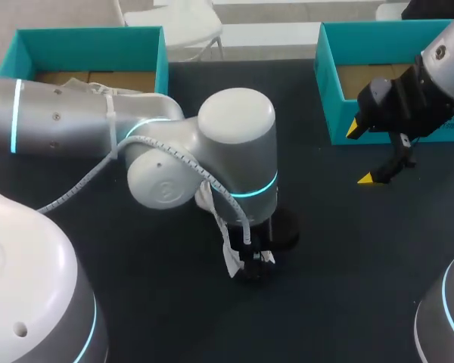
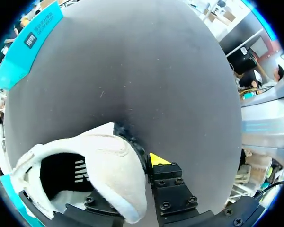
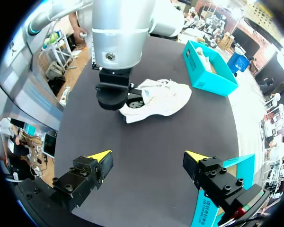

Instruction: Take the shoe out of the shoebox, open the shoe tongue, remove and reinsert the insole, then place the shoe into the shoebox

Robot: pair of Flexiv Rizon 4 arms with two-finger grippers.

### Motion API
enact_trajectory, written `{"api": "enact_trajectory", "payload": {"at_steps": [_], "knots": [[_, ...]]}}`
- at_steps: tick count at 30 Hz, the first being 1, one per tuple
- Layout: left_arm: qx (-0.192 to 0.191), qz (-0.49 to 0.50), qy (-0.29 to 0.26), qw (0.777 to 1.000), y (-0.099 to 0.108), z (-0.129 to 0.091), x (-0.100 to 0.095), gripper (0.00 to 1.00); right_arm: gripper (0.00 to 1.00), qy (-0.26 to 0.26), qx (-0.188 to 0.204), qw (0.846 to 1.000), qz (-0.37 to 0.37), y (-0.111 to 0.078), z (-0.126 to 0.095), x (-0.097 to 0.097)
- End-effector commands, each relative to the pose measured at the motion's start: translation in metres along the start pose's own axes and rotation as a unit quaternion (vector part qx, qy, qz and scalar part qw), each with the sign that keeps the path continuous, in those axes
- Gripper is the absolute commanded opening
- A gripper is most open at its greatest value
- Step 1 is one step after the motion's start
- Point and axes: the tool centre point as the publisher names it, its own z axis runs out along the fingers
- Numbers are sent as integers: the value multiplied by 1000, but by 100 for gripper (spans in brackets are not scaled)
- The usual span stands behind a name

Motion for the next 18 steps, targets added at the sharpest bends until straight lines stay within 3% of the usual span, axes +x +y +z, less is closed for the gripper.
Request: {"api": "enact_trajectory", "payload": {"at_steps": [1, 8, 18], "knots": [[4, 16, 21, 1000, 10, -21, -1, 0, 100, 0, 1, 1000, 0, 0, 2, 0], [-7, 77, 43, 996, 27, -67, 1, 0, 100, 0, 1, 1000, 0, 0, 2, 0], [-18, 151, 59, 987, 47, -141, -16, 0, 100, 0, 1, 1000, 0, 0, 2, 0]]}}
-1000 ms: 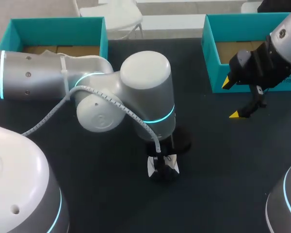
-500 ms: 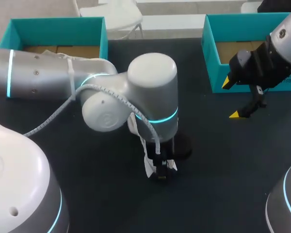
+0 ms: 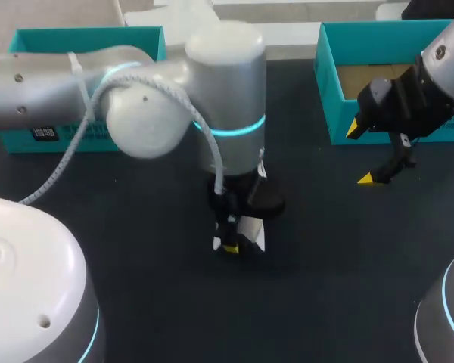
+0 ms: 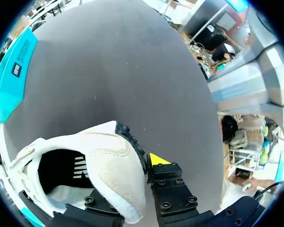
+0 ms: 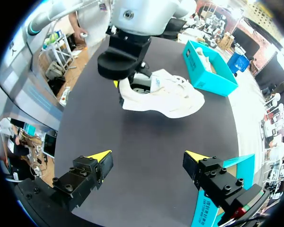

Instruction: Take the shoe out of the shoebox, open the shoe tongue, remove and reinsert the insole, then place the shoe into the shoebox

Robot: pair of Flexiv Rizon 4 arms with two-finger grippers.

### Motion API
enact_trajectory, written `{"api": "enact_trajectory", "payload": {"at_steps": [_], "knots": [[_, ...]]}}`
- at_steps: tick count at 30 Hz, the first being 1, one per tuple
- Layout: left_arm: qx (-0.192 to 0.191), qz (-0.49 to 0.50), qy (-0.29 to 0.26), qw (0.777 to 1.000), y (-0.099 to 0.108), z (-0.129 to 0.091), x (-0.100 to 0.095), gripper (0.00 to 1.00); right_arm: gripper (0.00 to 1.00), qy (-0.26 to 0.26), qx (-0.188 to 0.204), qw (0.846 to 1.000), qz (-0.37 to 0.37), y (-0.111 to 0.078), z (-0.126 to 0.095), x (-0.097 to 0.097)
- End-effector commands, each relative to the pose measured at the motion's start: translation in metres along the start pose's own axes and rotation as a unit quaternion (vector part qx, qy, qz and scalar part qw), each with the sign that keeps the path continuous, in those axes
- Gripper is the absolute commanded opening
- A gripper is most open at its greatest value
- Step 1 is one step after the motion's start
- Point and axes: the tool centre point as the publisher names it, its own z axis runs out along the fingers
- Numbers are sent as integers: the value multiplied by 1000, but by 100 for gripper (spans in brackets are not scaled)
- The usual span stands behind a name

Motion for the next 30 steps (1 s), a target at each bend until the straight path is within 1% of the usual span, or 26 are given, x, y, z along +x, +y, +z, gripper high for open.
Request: {"api": "enact_trajectory", "payload": {"at_steps": [1, 3, 5, 8, 10, 30], "knots": [[1, 9, -2, 1000, 22, -63, 3, 0, 100, 0, 1, 1000, 0, 0, 2, 0], [-3, 13, -7, 1000, 26, -74, 3, 0, 100, 0, 1, 1000, 0, 0, 2, 0], [2, 13, -5, 1000, 29, -85, 2, 0, 100, 0, 1, 1000, 0, 0, 2, 0], [28, 12, -8, 1000, 31, -100, 3, 0, 100, 0, 1, 1000, 0, 0, 2, 0], [45, 4, -29, 999, 30, -108, 4, 0, 100, 0, 1, 1000, 0, 0, 2, 0], [45, 4, -29, 999, 30, -108, 4, 0, 100, 0, 1, 1000, 0, 0, 2, 0]]}}
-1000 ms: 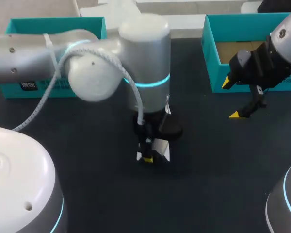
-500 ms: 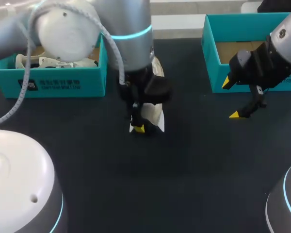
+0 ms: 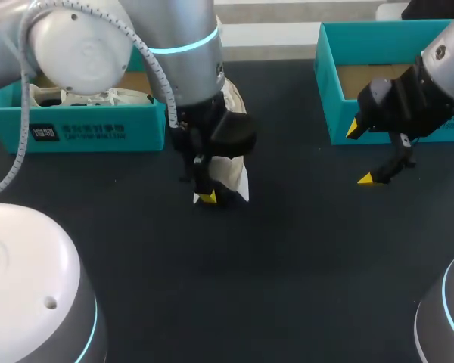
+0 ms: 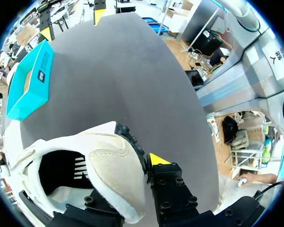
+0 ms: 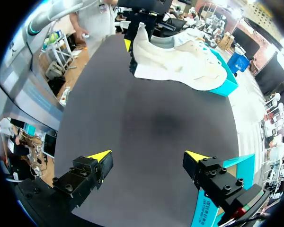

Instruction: Take the shoe out of the shoebox, open the shoe tongue, remove and reinsert the insole, then place the shoe into the shoebox

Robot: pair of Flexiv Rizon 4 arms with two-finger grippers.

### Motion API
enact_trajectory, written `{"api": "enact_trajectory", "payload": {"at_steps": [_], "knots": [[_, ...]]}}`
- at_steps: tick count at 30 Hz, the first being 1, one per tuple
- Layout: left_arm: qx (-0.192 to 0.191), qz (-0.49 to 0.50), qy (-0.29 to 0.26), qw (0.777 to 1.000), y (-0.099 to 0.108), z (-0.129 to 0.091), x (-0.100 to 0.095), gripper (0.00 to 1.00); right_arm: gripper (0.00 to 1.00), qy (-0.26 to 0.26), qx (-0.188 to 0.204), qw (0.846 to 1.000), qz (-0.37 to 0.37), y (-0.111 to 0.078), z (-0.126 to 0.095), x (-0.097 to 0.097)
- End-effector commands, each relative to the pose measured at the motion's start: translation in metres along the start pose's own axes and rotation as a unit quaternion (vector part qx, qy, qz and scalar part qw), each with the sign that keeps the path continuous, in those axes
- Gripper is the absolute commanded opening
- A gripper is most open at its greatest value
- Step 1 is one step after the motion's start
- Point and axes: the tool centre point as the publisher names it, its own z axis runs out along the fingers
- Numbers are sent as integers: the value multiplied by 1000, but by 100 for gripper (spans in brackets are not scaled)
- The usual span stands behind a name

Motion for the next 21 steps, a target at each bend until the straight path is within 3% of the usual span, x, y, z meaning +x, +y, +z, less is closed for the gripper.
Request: {"api": "enact_trajectory", "payload": {"at_steps": [1, 10, 16, 21], "knots": [[2, 0, -2, 1000, 5, -5, -2, 0, 100, 0, 1, 1000, 0, 0, 2, 0], [-26, 9, -4, 1000, 52, -50, -23, 0, 100, 0, 1, 1000, 0, 0, 2, 0], [-31, 8, -30, 999, 87, -62, -40, 0, 100, 0, 1, 1000, 0, 0, 2, 0], [-29, 12, -12, 999, 123, -76, -59, 0, 100, 0, 1, 1000, 0, 0, 2, 0]]}}
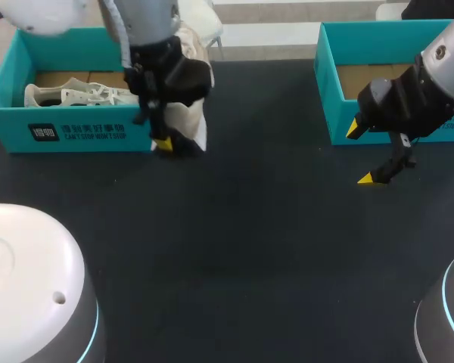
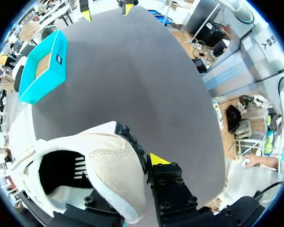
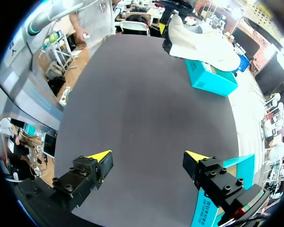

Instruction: Take the shoe out of the shoebox, open the shoe tongue, remove and reinsert the insole, then place the shoe into the shoebox

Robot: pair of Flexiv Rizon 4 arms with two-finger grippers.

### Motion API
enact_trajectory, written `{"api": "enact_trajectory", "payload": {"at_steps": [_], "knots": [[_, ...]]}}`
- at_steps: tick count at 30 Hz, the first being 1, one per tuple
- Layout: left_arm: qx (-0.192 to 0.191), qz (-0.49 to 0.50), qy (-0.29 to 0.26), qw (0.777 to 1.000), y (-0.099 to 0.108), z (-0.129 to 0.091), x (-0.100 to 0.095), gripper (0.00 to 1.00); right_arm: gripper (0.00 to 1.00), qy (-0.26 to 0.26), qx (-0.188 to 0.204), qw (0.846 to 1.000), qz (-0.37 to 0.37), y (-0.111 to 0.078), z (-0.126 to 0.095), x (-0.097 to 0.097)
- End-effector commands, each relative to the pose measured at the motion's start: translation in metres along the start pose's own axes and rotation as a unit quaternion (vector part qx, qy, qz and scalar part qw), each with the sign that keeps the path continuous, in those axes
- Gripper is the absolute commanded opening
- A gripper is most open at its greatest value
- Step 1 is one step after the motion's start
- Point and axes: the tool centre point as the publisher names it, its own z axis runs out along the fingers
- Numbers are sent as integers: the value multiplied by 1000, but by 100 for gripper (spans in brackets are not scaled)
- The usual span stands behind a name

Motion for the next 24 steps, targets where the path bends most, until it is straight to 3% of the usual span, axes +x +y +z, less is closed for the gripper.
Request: {"api": "enact_trajectory", "payload": {"at_steps": [1, 13, 16, 24], "knots": [[13, 12, 14, 1000, 38, -9, -11, 0, 100, 0, 1, 1000, 0, 0, 2, 0], [20, 76, 33, 996, 143, -36, -44, 0, 100, 0, 1, 1000, 0, 0, 2, 0], [5, 74, 30, 997, 163, -40, -50, 0, 100, 0, 1, 1000, 0, 0, 2, 0], [24, 114, 64, 991, 217, -50, -64, 0, 100, 0, 1, 1000, 0, 0, 2, 0]]}}
